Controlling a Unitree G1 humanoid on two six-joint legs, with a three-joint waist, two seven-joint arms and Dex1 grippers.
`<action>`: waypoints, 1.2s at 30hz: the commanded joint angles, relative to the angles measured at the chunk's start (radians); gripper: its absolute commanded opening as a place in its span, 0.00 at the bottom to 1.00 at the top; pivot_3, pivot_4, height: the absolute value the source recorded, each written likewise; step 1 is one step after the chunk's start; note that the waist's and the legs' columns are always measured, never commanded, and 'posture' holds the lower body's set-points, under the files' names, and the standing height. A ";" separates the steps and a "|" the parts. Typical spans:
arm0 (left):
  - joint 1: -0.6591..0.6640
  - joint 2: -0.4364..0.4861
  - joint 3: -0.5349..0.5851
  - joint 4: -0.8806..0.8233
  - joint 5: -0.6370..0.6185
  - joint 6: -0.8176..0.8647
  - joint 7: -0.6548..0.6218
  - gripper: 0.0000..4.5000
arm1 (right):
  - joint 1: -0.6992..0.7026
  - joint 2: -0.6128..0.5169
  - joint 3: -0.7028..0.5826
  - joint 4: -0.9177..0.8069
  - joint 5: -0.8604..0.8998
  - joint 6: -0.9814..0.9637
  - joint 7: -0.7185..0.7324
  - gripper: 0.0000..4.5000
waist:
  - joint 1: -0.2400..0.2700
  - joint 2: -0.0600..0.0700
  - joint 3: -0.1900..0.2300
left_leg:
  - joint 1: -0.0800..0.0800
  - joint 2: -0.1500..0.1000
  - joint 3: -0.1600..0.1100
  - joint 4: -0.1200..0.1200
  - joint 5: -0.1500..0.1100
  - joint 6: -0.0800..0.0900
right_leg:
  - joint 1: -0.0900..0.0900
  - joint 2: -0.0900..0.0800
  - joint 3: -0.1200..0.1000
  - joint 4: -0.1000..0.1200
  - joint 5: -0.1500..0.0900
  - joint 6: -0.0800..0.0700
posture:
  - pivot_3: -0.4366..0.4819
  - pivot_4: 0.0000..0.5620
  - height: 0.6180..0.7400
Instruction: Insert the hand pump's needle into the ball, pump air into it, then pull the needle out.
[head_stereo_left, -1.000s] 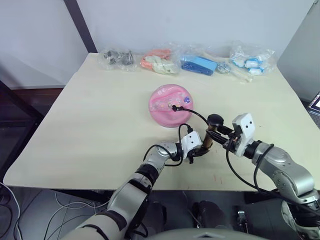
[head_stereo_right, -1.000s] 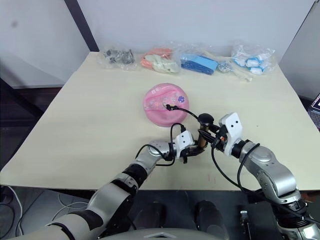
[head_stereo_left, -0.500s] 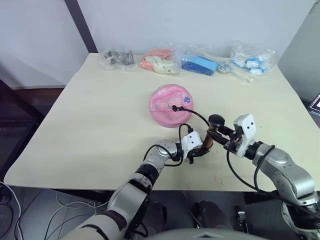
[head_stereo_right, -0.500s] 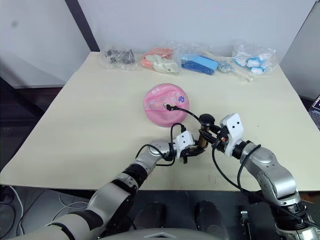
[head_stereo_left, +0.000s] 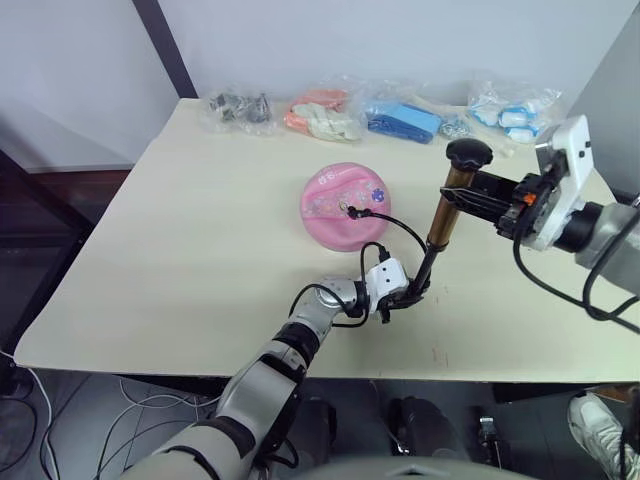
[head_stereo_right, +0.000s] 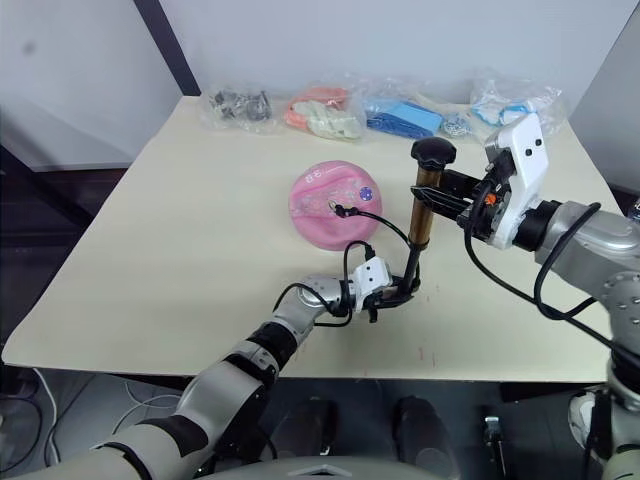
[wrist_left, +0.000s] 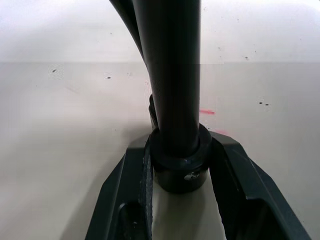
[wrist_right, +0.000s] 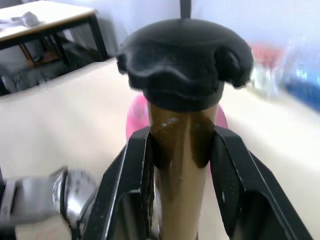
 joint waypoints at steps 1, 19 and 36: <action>0.060 0.034 -0.030 0.115 0.067 0.067 0.017 0.25 | -0.040 -0.013 -0.085 -0.038 0.056 -0.037 -0.039 0.24 | 0.000 0.000 0.000 | 0.000 0.000 0.000 0.000 0.000 0.000 | 0.000 0.000 0.000 0.000 0.001 -0.002 | 0.48 0.27 1.00; 0.066 0.052 -0.026 0.108 0.064 0.068 0.019 0.25 | 0.490 0.200 0.407 0.286 -0.595 -0.552 0.168 0.24 | -0.007 -0.012 -0.020 | 0.009 0.002 0.001 -0.001 0.000 0.000 | 0.007 0.004 0.001 0.000 -0.003 -0.003 | 0.48 0.27 1.00; 0.075 0.051 -0.035 0.083 0.066 0.072 0.008 0.25 | 0.356 0.207 0.139 0.035 -0.395 -0.424 0.115 0.24 | -0.004 -0.005 -0.018 | 0.006 0.002 0.001 -0.003 0.000 0.000 | 0.004 0.003 0.001 0.000 -0.001 -0.002 | 0.48 0.27 1.00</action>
